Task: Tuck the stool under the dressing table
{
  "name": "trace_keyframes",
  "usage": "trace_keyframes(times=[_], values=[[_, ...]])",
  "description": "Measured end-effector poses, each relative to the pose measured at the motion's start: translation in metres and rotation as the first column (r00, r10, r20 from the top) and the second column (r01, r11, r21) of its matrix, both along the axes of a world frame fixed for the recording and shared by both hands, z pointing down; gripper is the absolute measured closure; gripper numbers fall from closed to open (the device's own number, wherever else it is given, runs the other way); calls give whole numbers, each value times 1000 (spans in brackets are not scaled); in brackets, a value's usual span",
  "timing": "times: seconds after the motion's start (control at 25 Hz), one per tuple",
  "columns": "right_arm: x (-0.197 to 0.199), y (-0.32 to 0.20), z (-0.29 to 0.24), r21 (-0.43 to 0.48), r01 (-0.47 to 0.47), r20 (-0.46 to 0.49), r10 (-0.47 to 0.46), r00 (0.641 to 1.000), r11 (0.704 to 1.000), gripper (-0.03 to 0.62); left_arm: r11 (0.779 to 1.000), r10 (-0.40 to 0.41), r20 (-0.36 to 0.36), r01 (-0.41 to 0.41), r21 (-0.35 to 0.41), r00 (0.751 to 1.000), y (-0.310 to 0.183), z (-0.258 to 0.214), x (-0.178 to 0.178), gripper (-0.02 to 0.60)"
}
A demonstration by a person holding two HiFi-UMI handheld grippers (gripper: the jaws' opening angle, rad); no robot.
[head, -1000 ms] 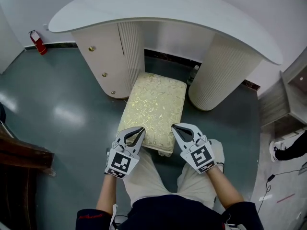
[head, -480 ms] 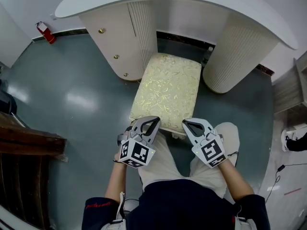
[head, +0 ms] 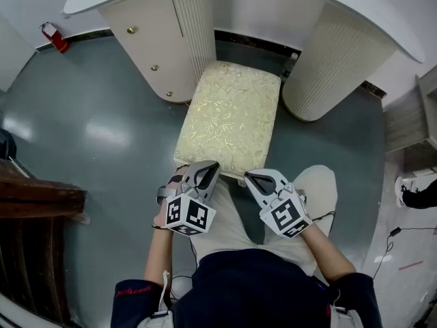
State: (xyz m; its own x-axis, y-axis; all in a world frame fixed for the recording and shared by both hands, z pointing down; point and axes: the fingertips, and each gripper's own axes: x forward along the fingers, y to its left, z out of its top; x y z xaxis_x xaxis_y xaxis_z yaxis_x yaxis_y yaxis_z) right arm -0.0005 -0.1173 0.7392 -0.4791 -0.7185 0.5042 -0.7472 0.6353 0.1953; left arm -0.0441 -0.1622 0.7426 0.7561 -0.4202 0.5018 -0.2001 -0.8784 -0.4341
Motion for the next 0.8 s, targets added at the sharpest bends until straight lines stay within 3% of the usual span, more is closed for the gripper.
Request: trace_keyframes(times=[0.28, 0.6, 0.8], values=[[2, -4, 4, -10, -8, -30, 8, 1000, 1000, 582, 1000, -2, 16, 1, 29, 1000, -2, 3, 5, 565], [3, -4, 4, 0, -28, -32, 28, 999, 1000, 582, 1000, -12, 20, 12, -21, 1000, -4, 4, 7, 565], [5, -8, 6, 8, -43, -30, 44, 999, 999, 582, 998, -30, -36, 27, -64, 999, -8, 5, 9, 565]])
